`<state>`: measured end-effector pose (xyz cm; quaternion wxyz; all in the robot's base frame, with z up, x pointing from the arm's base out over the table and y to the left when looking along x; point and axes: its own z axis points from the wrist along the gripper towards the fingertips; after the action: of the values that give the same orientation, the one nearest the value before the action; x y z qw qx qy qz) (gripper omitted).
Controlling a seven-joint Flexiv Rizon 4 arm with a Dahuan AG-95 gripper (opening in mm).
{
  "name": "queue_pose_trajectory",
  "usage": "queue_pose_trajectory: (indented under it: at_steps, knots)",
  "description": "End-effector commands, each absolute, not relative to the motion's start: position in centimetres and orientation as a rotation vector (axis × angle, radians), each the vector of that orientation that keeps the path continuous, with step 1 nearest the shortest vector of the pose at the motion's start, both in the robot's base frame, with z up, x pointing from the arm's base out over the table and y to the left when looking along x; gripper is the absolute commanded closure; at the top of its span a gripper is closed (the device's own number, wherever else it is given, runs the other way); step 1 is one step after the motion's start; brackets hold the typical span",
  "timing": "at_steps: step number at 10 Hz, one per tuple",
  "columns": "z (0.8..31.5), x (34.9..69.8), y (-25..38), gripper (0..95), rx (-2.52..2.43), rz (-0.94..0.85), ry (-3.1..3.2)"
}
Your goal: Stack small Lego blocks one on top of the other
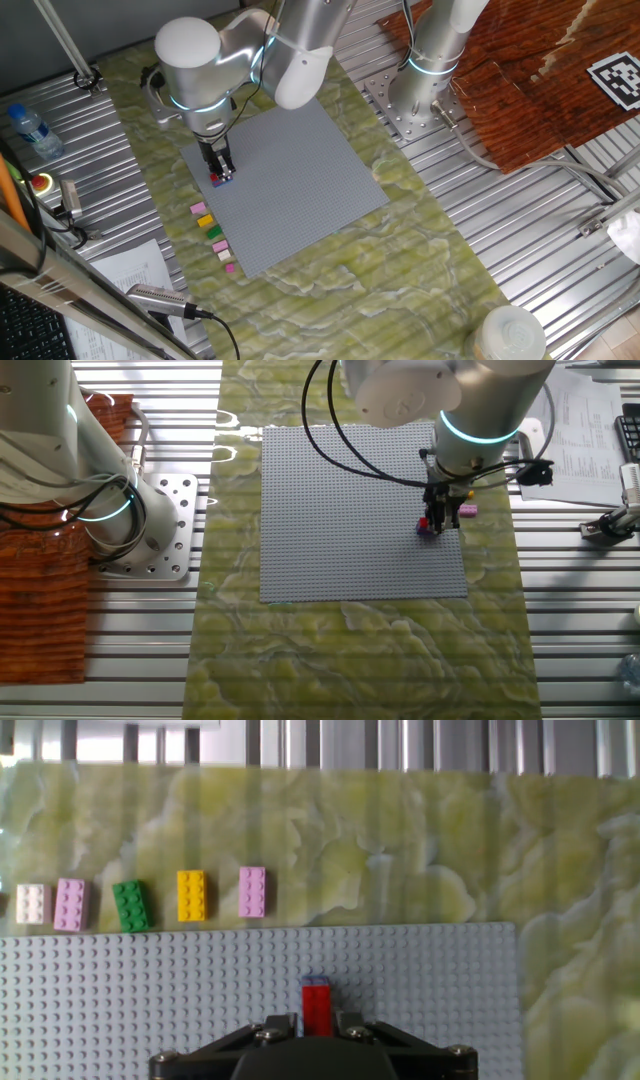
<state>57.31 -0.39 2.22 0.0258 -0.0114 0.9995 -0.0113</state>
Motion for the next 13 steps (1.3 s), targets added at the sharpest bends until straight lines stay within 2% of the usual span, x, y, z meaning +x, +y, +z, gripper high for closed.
queue_pose_trajectory:
  at_steps: [1, 5, 9, 11, 13]
  knots:
    - [2.8, 56.8, -0.4, 57.0, -0.043, -0.046, 3.093]
    - [3.8, 56.6, -0.2, 57.0, -0.046, -0.048, 3.094]
    - [6.6, 55.8, 0.5, 57.0, -0.05, -0.062, 3.096]
    - [7.2, 55.8, 0.7, 95.0, -0.045, -0.086, 3.097]
    - [7.3, 55.8, 0.6, 95.0, -0.035, -0.099, 3.1]
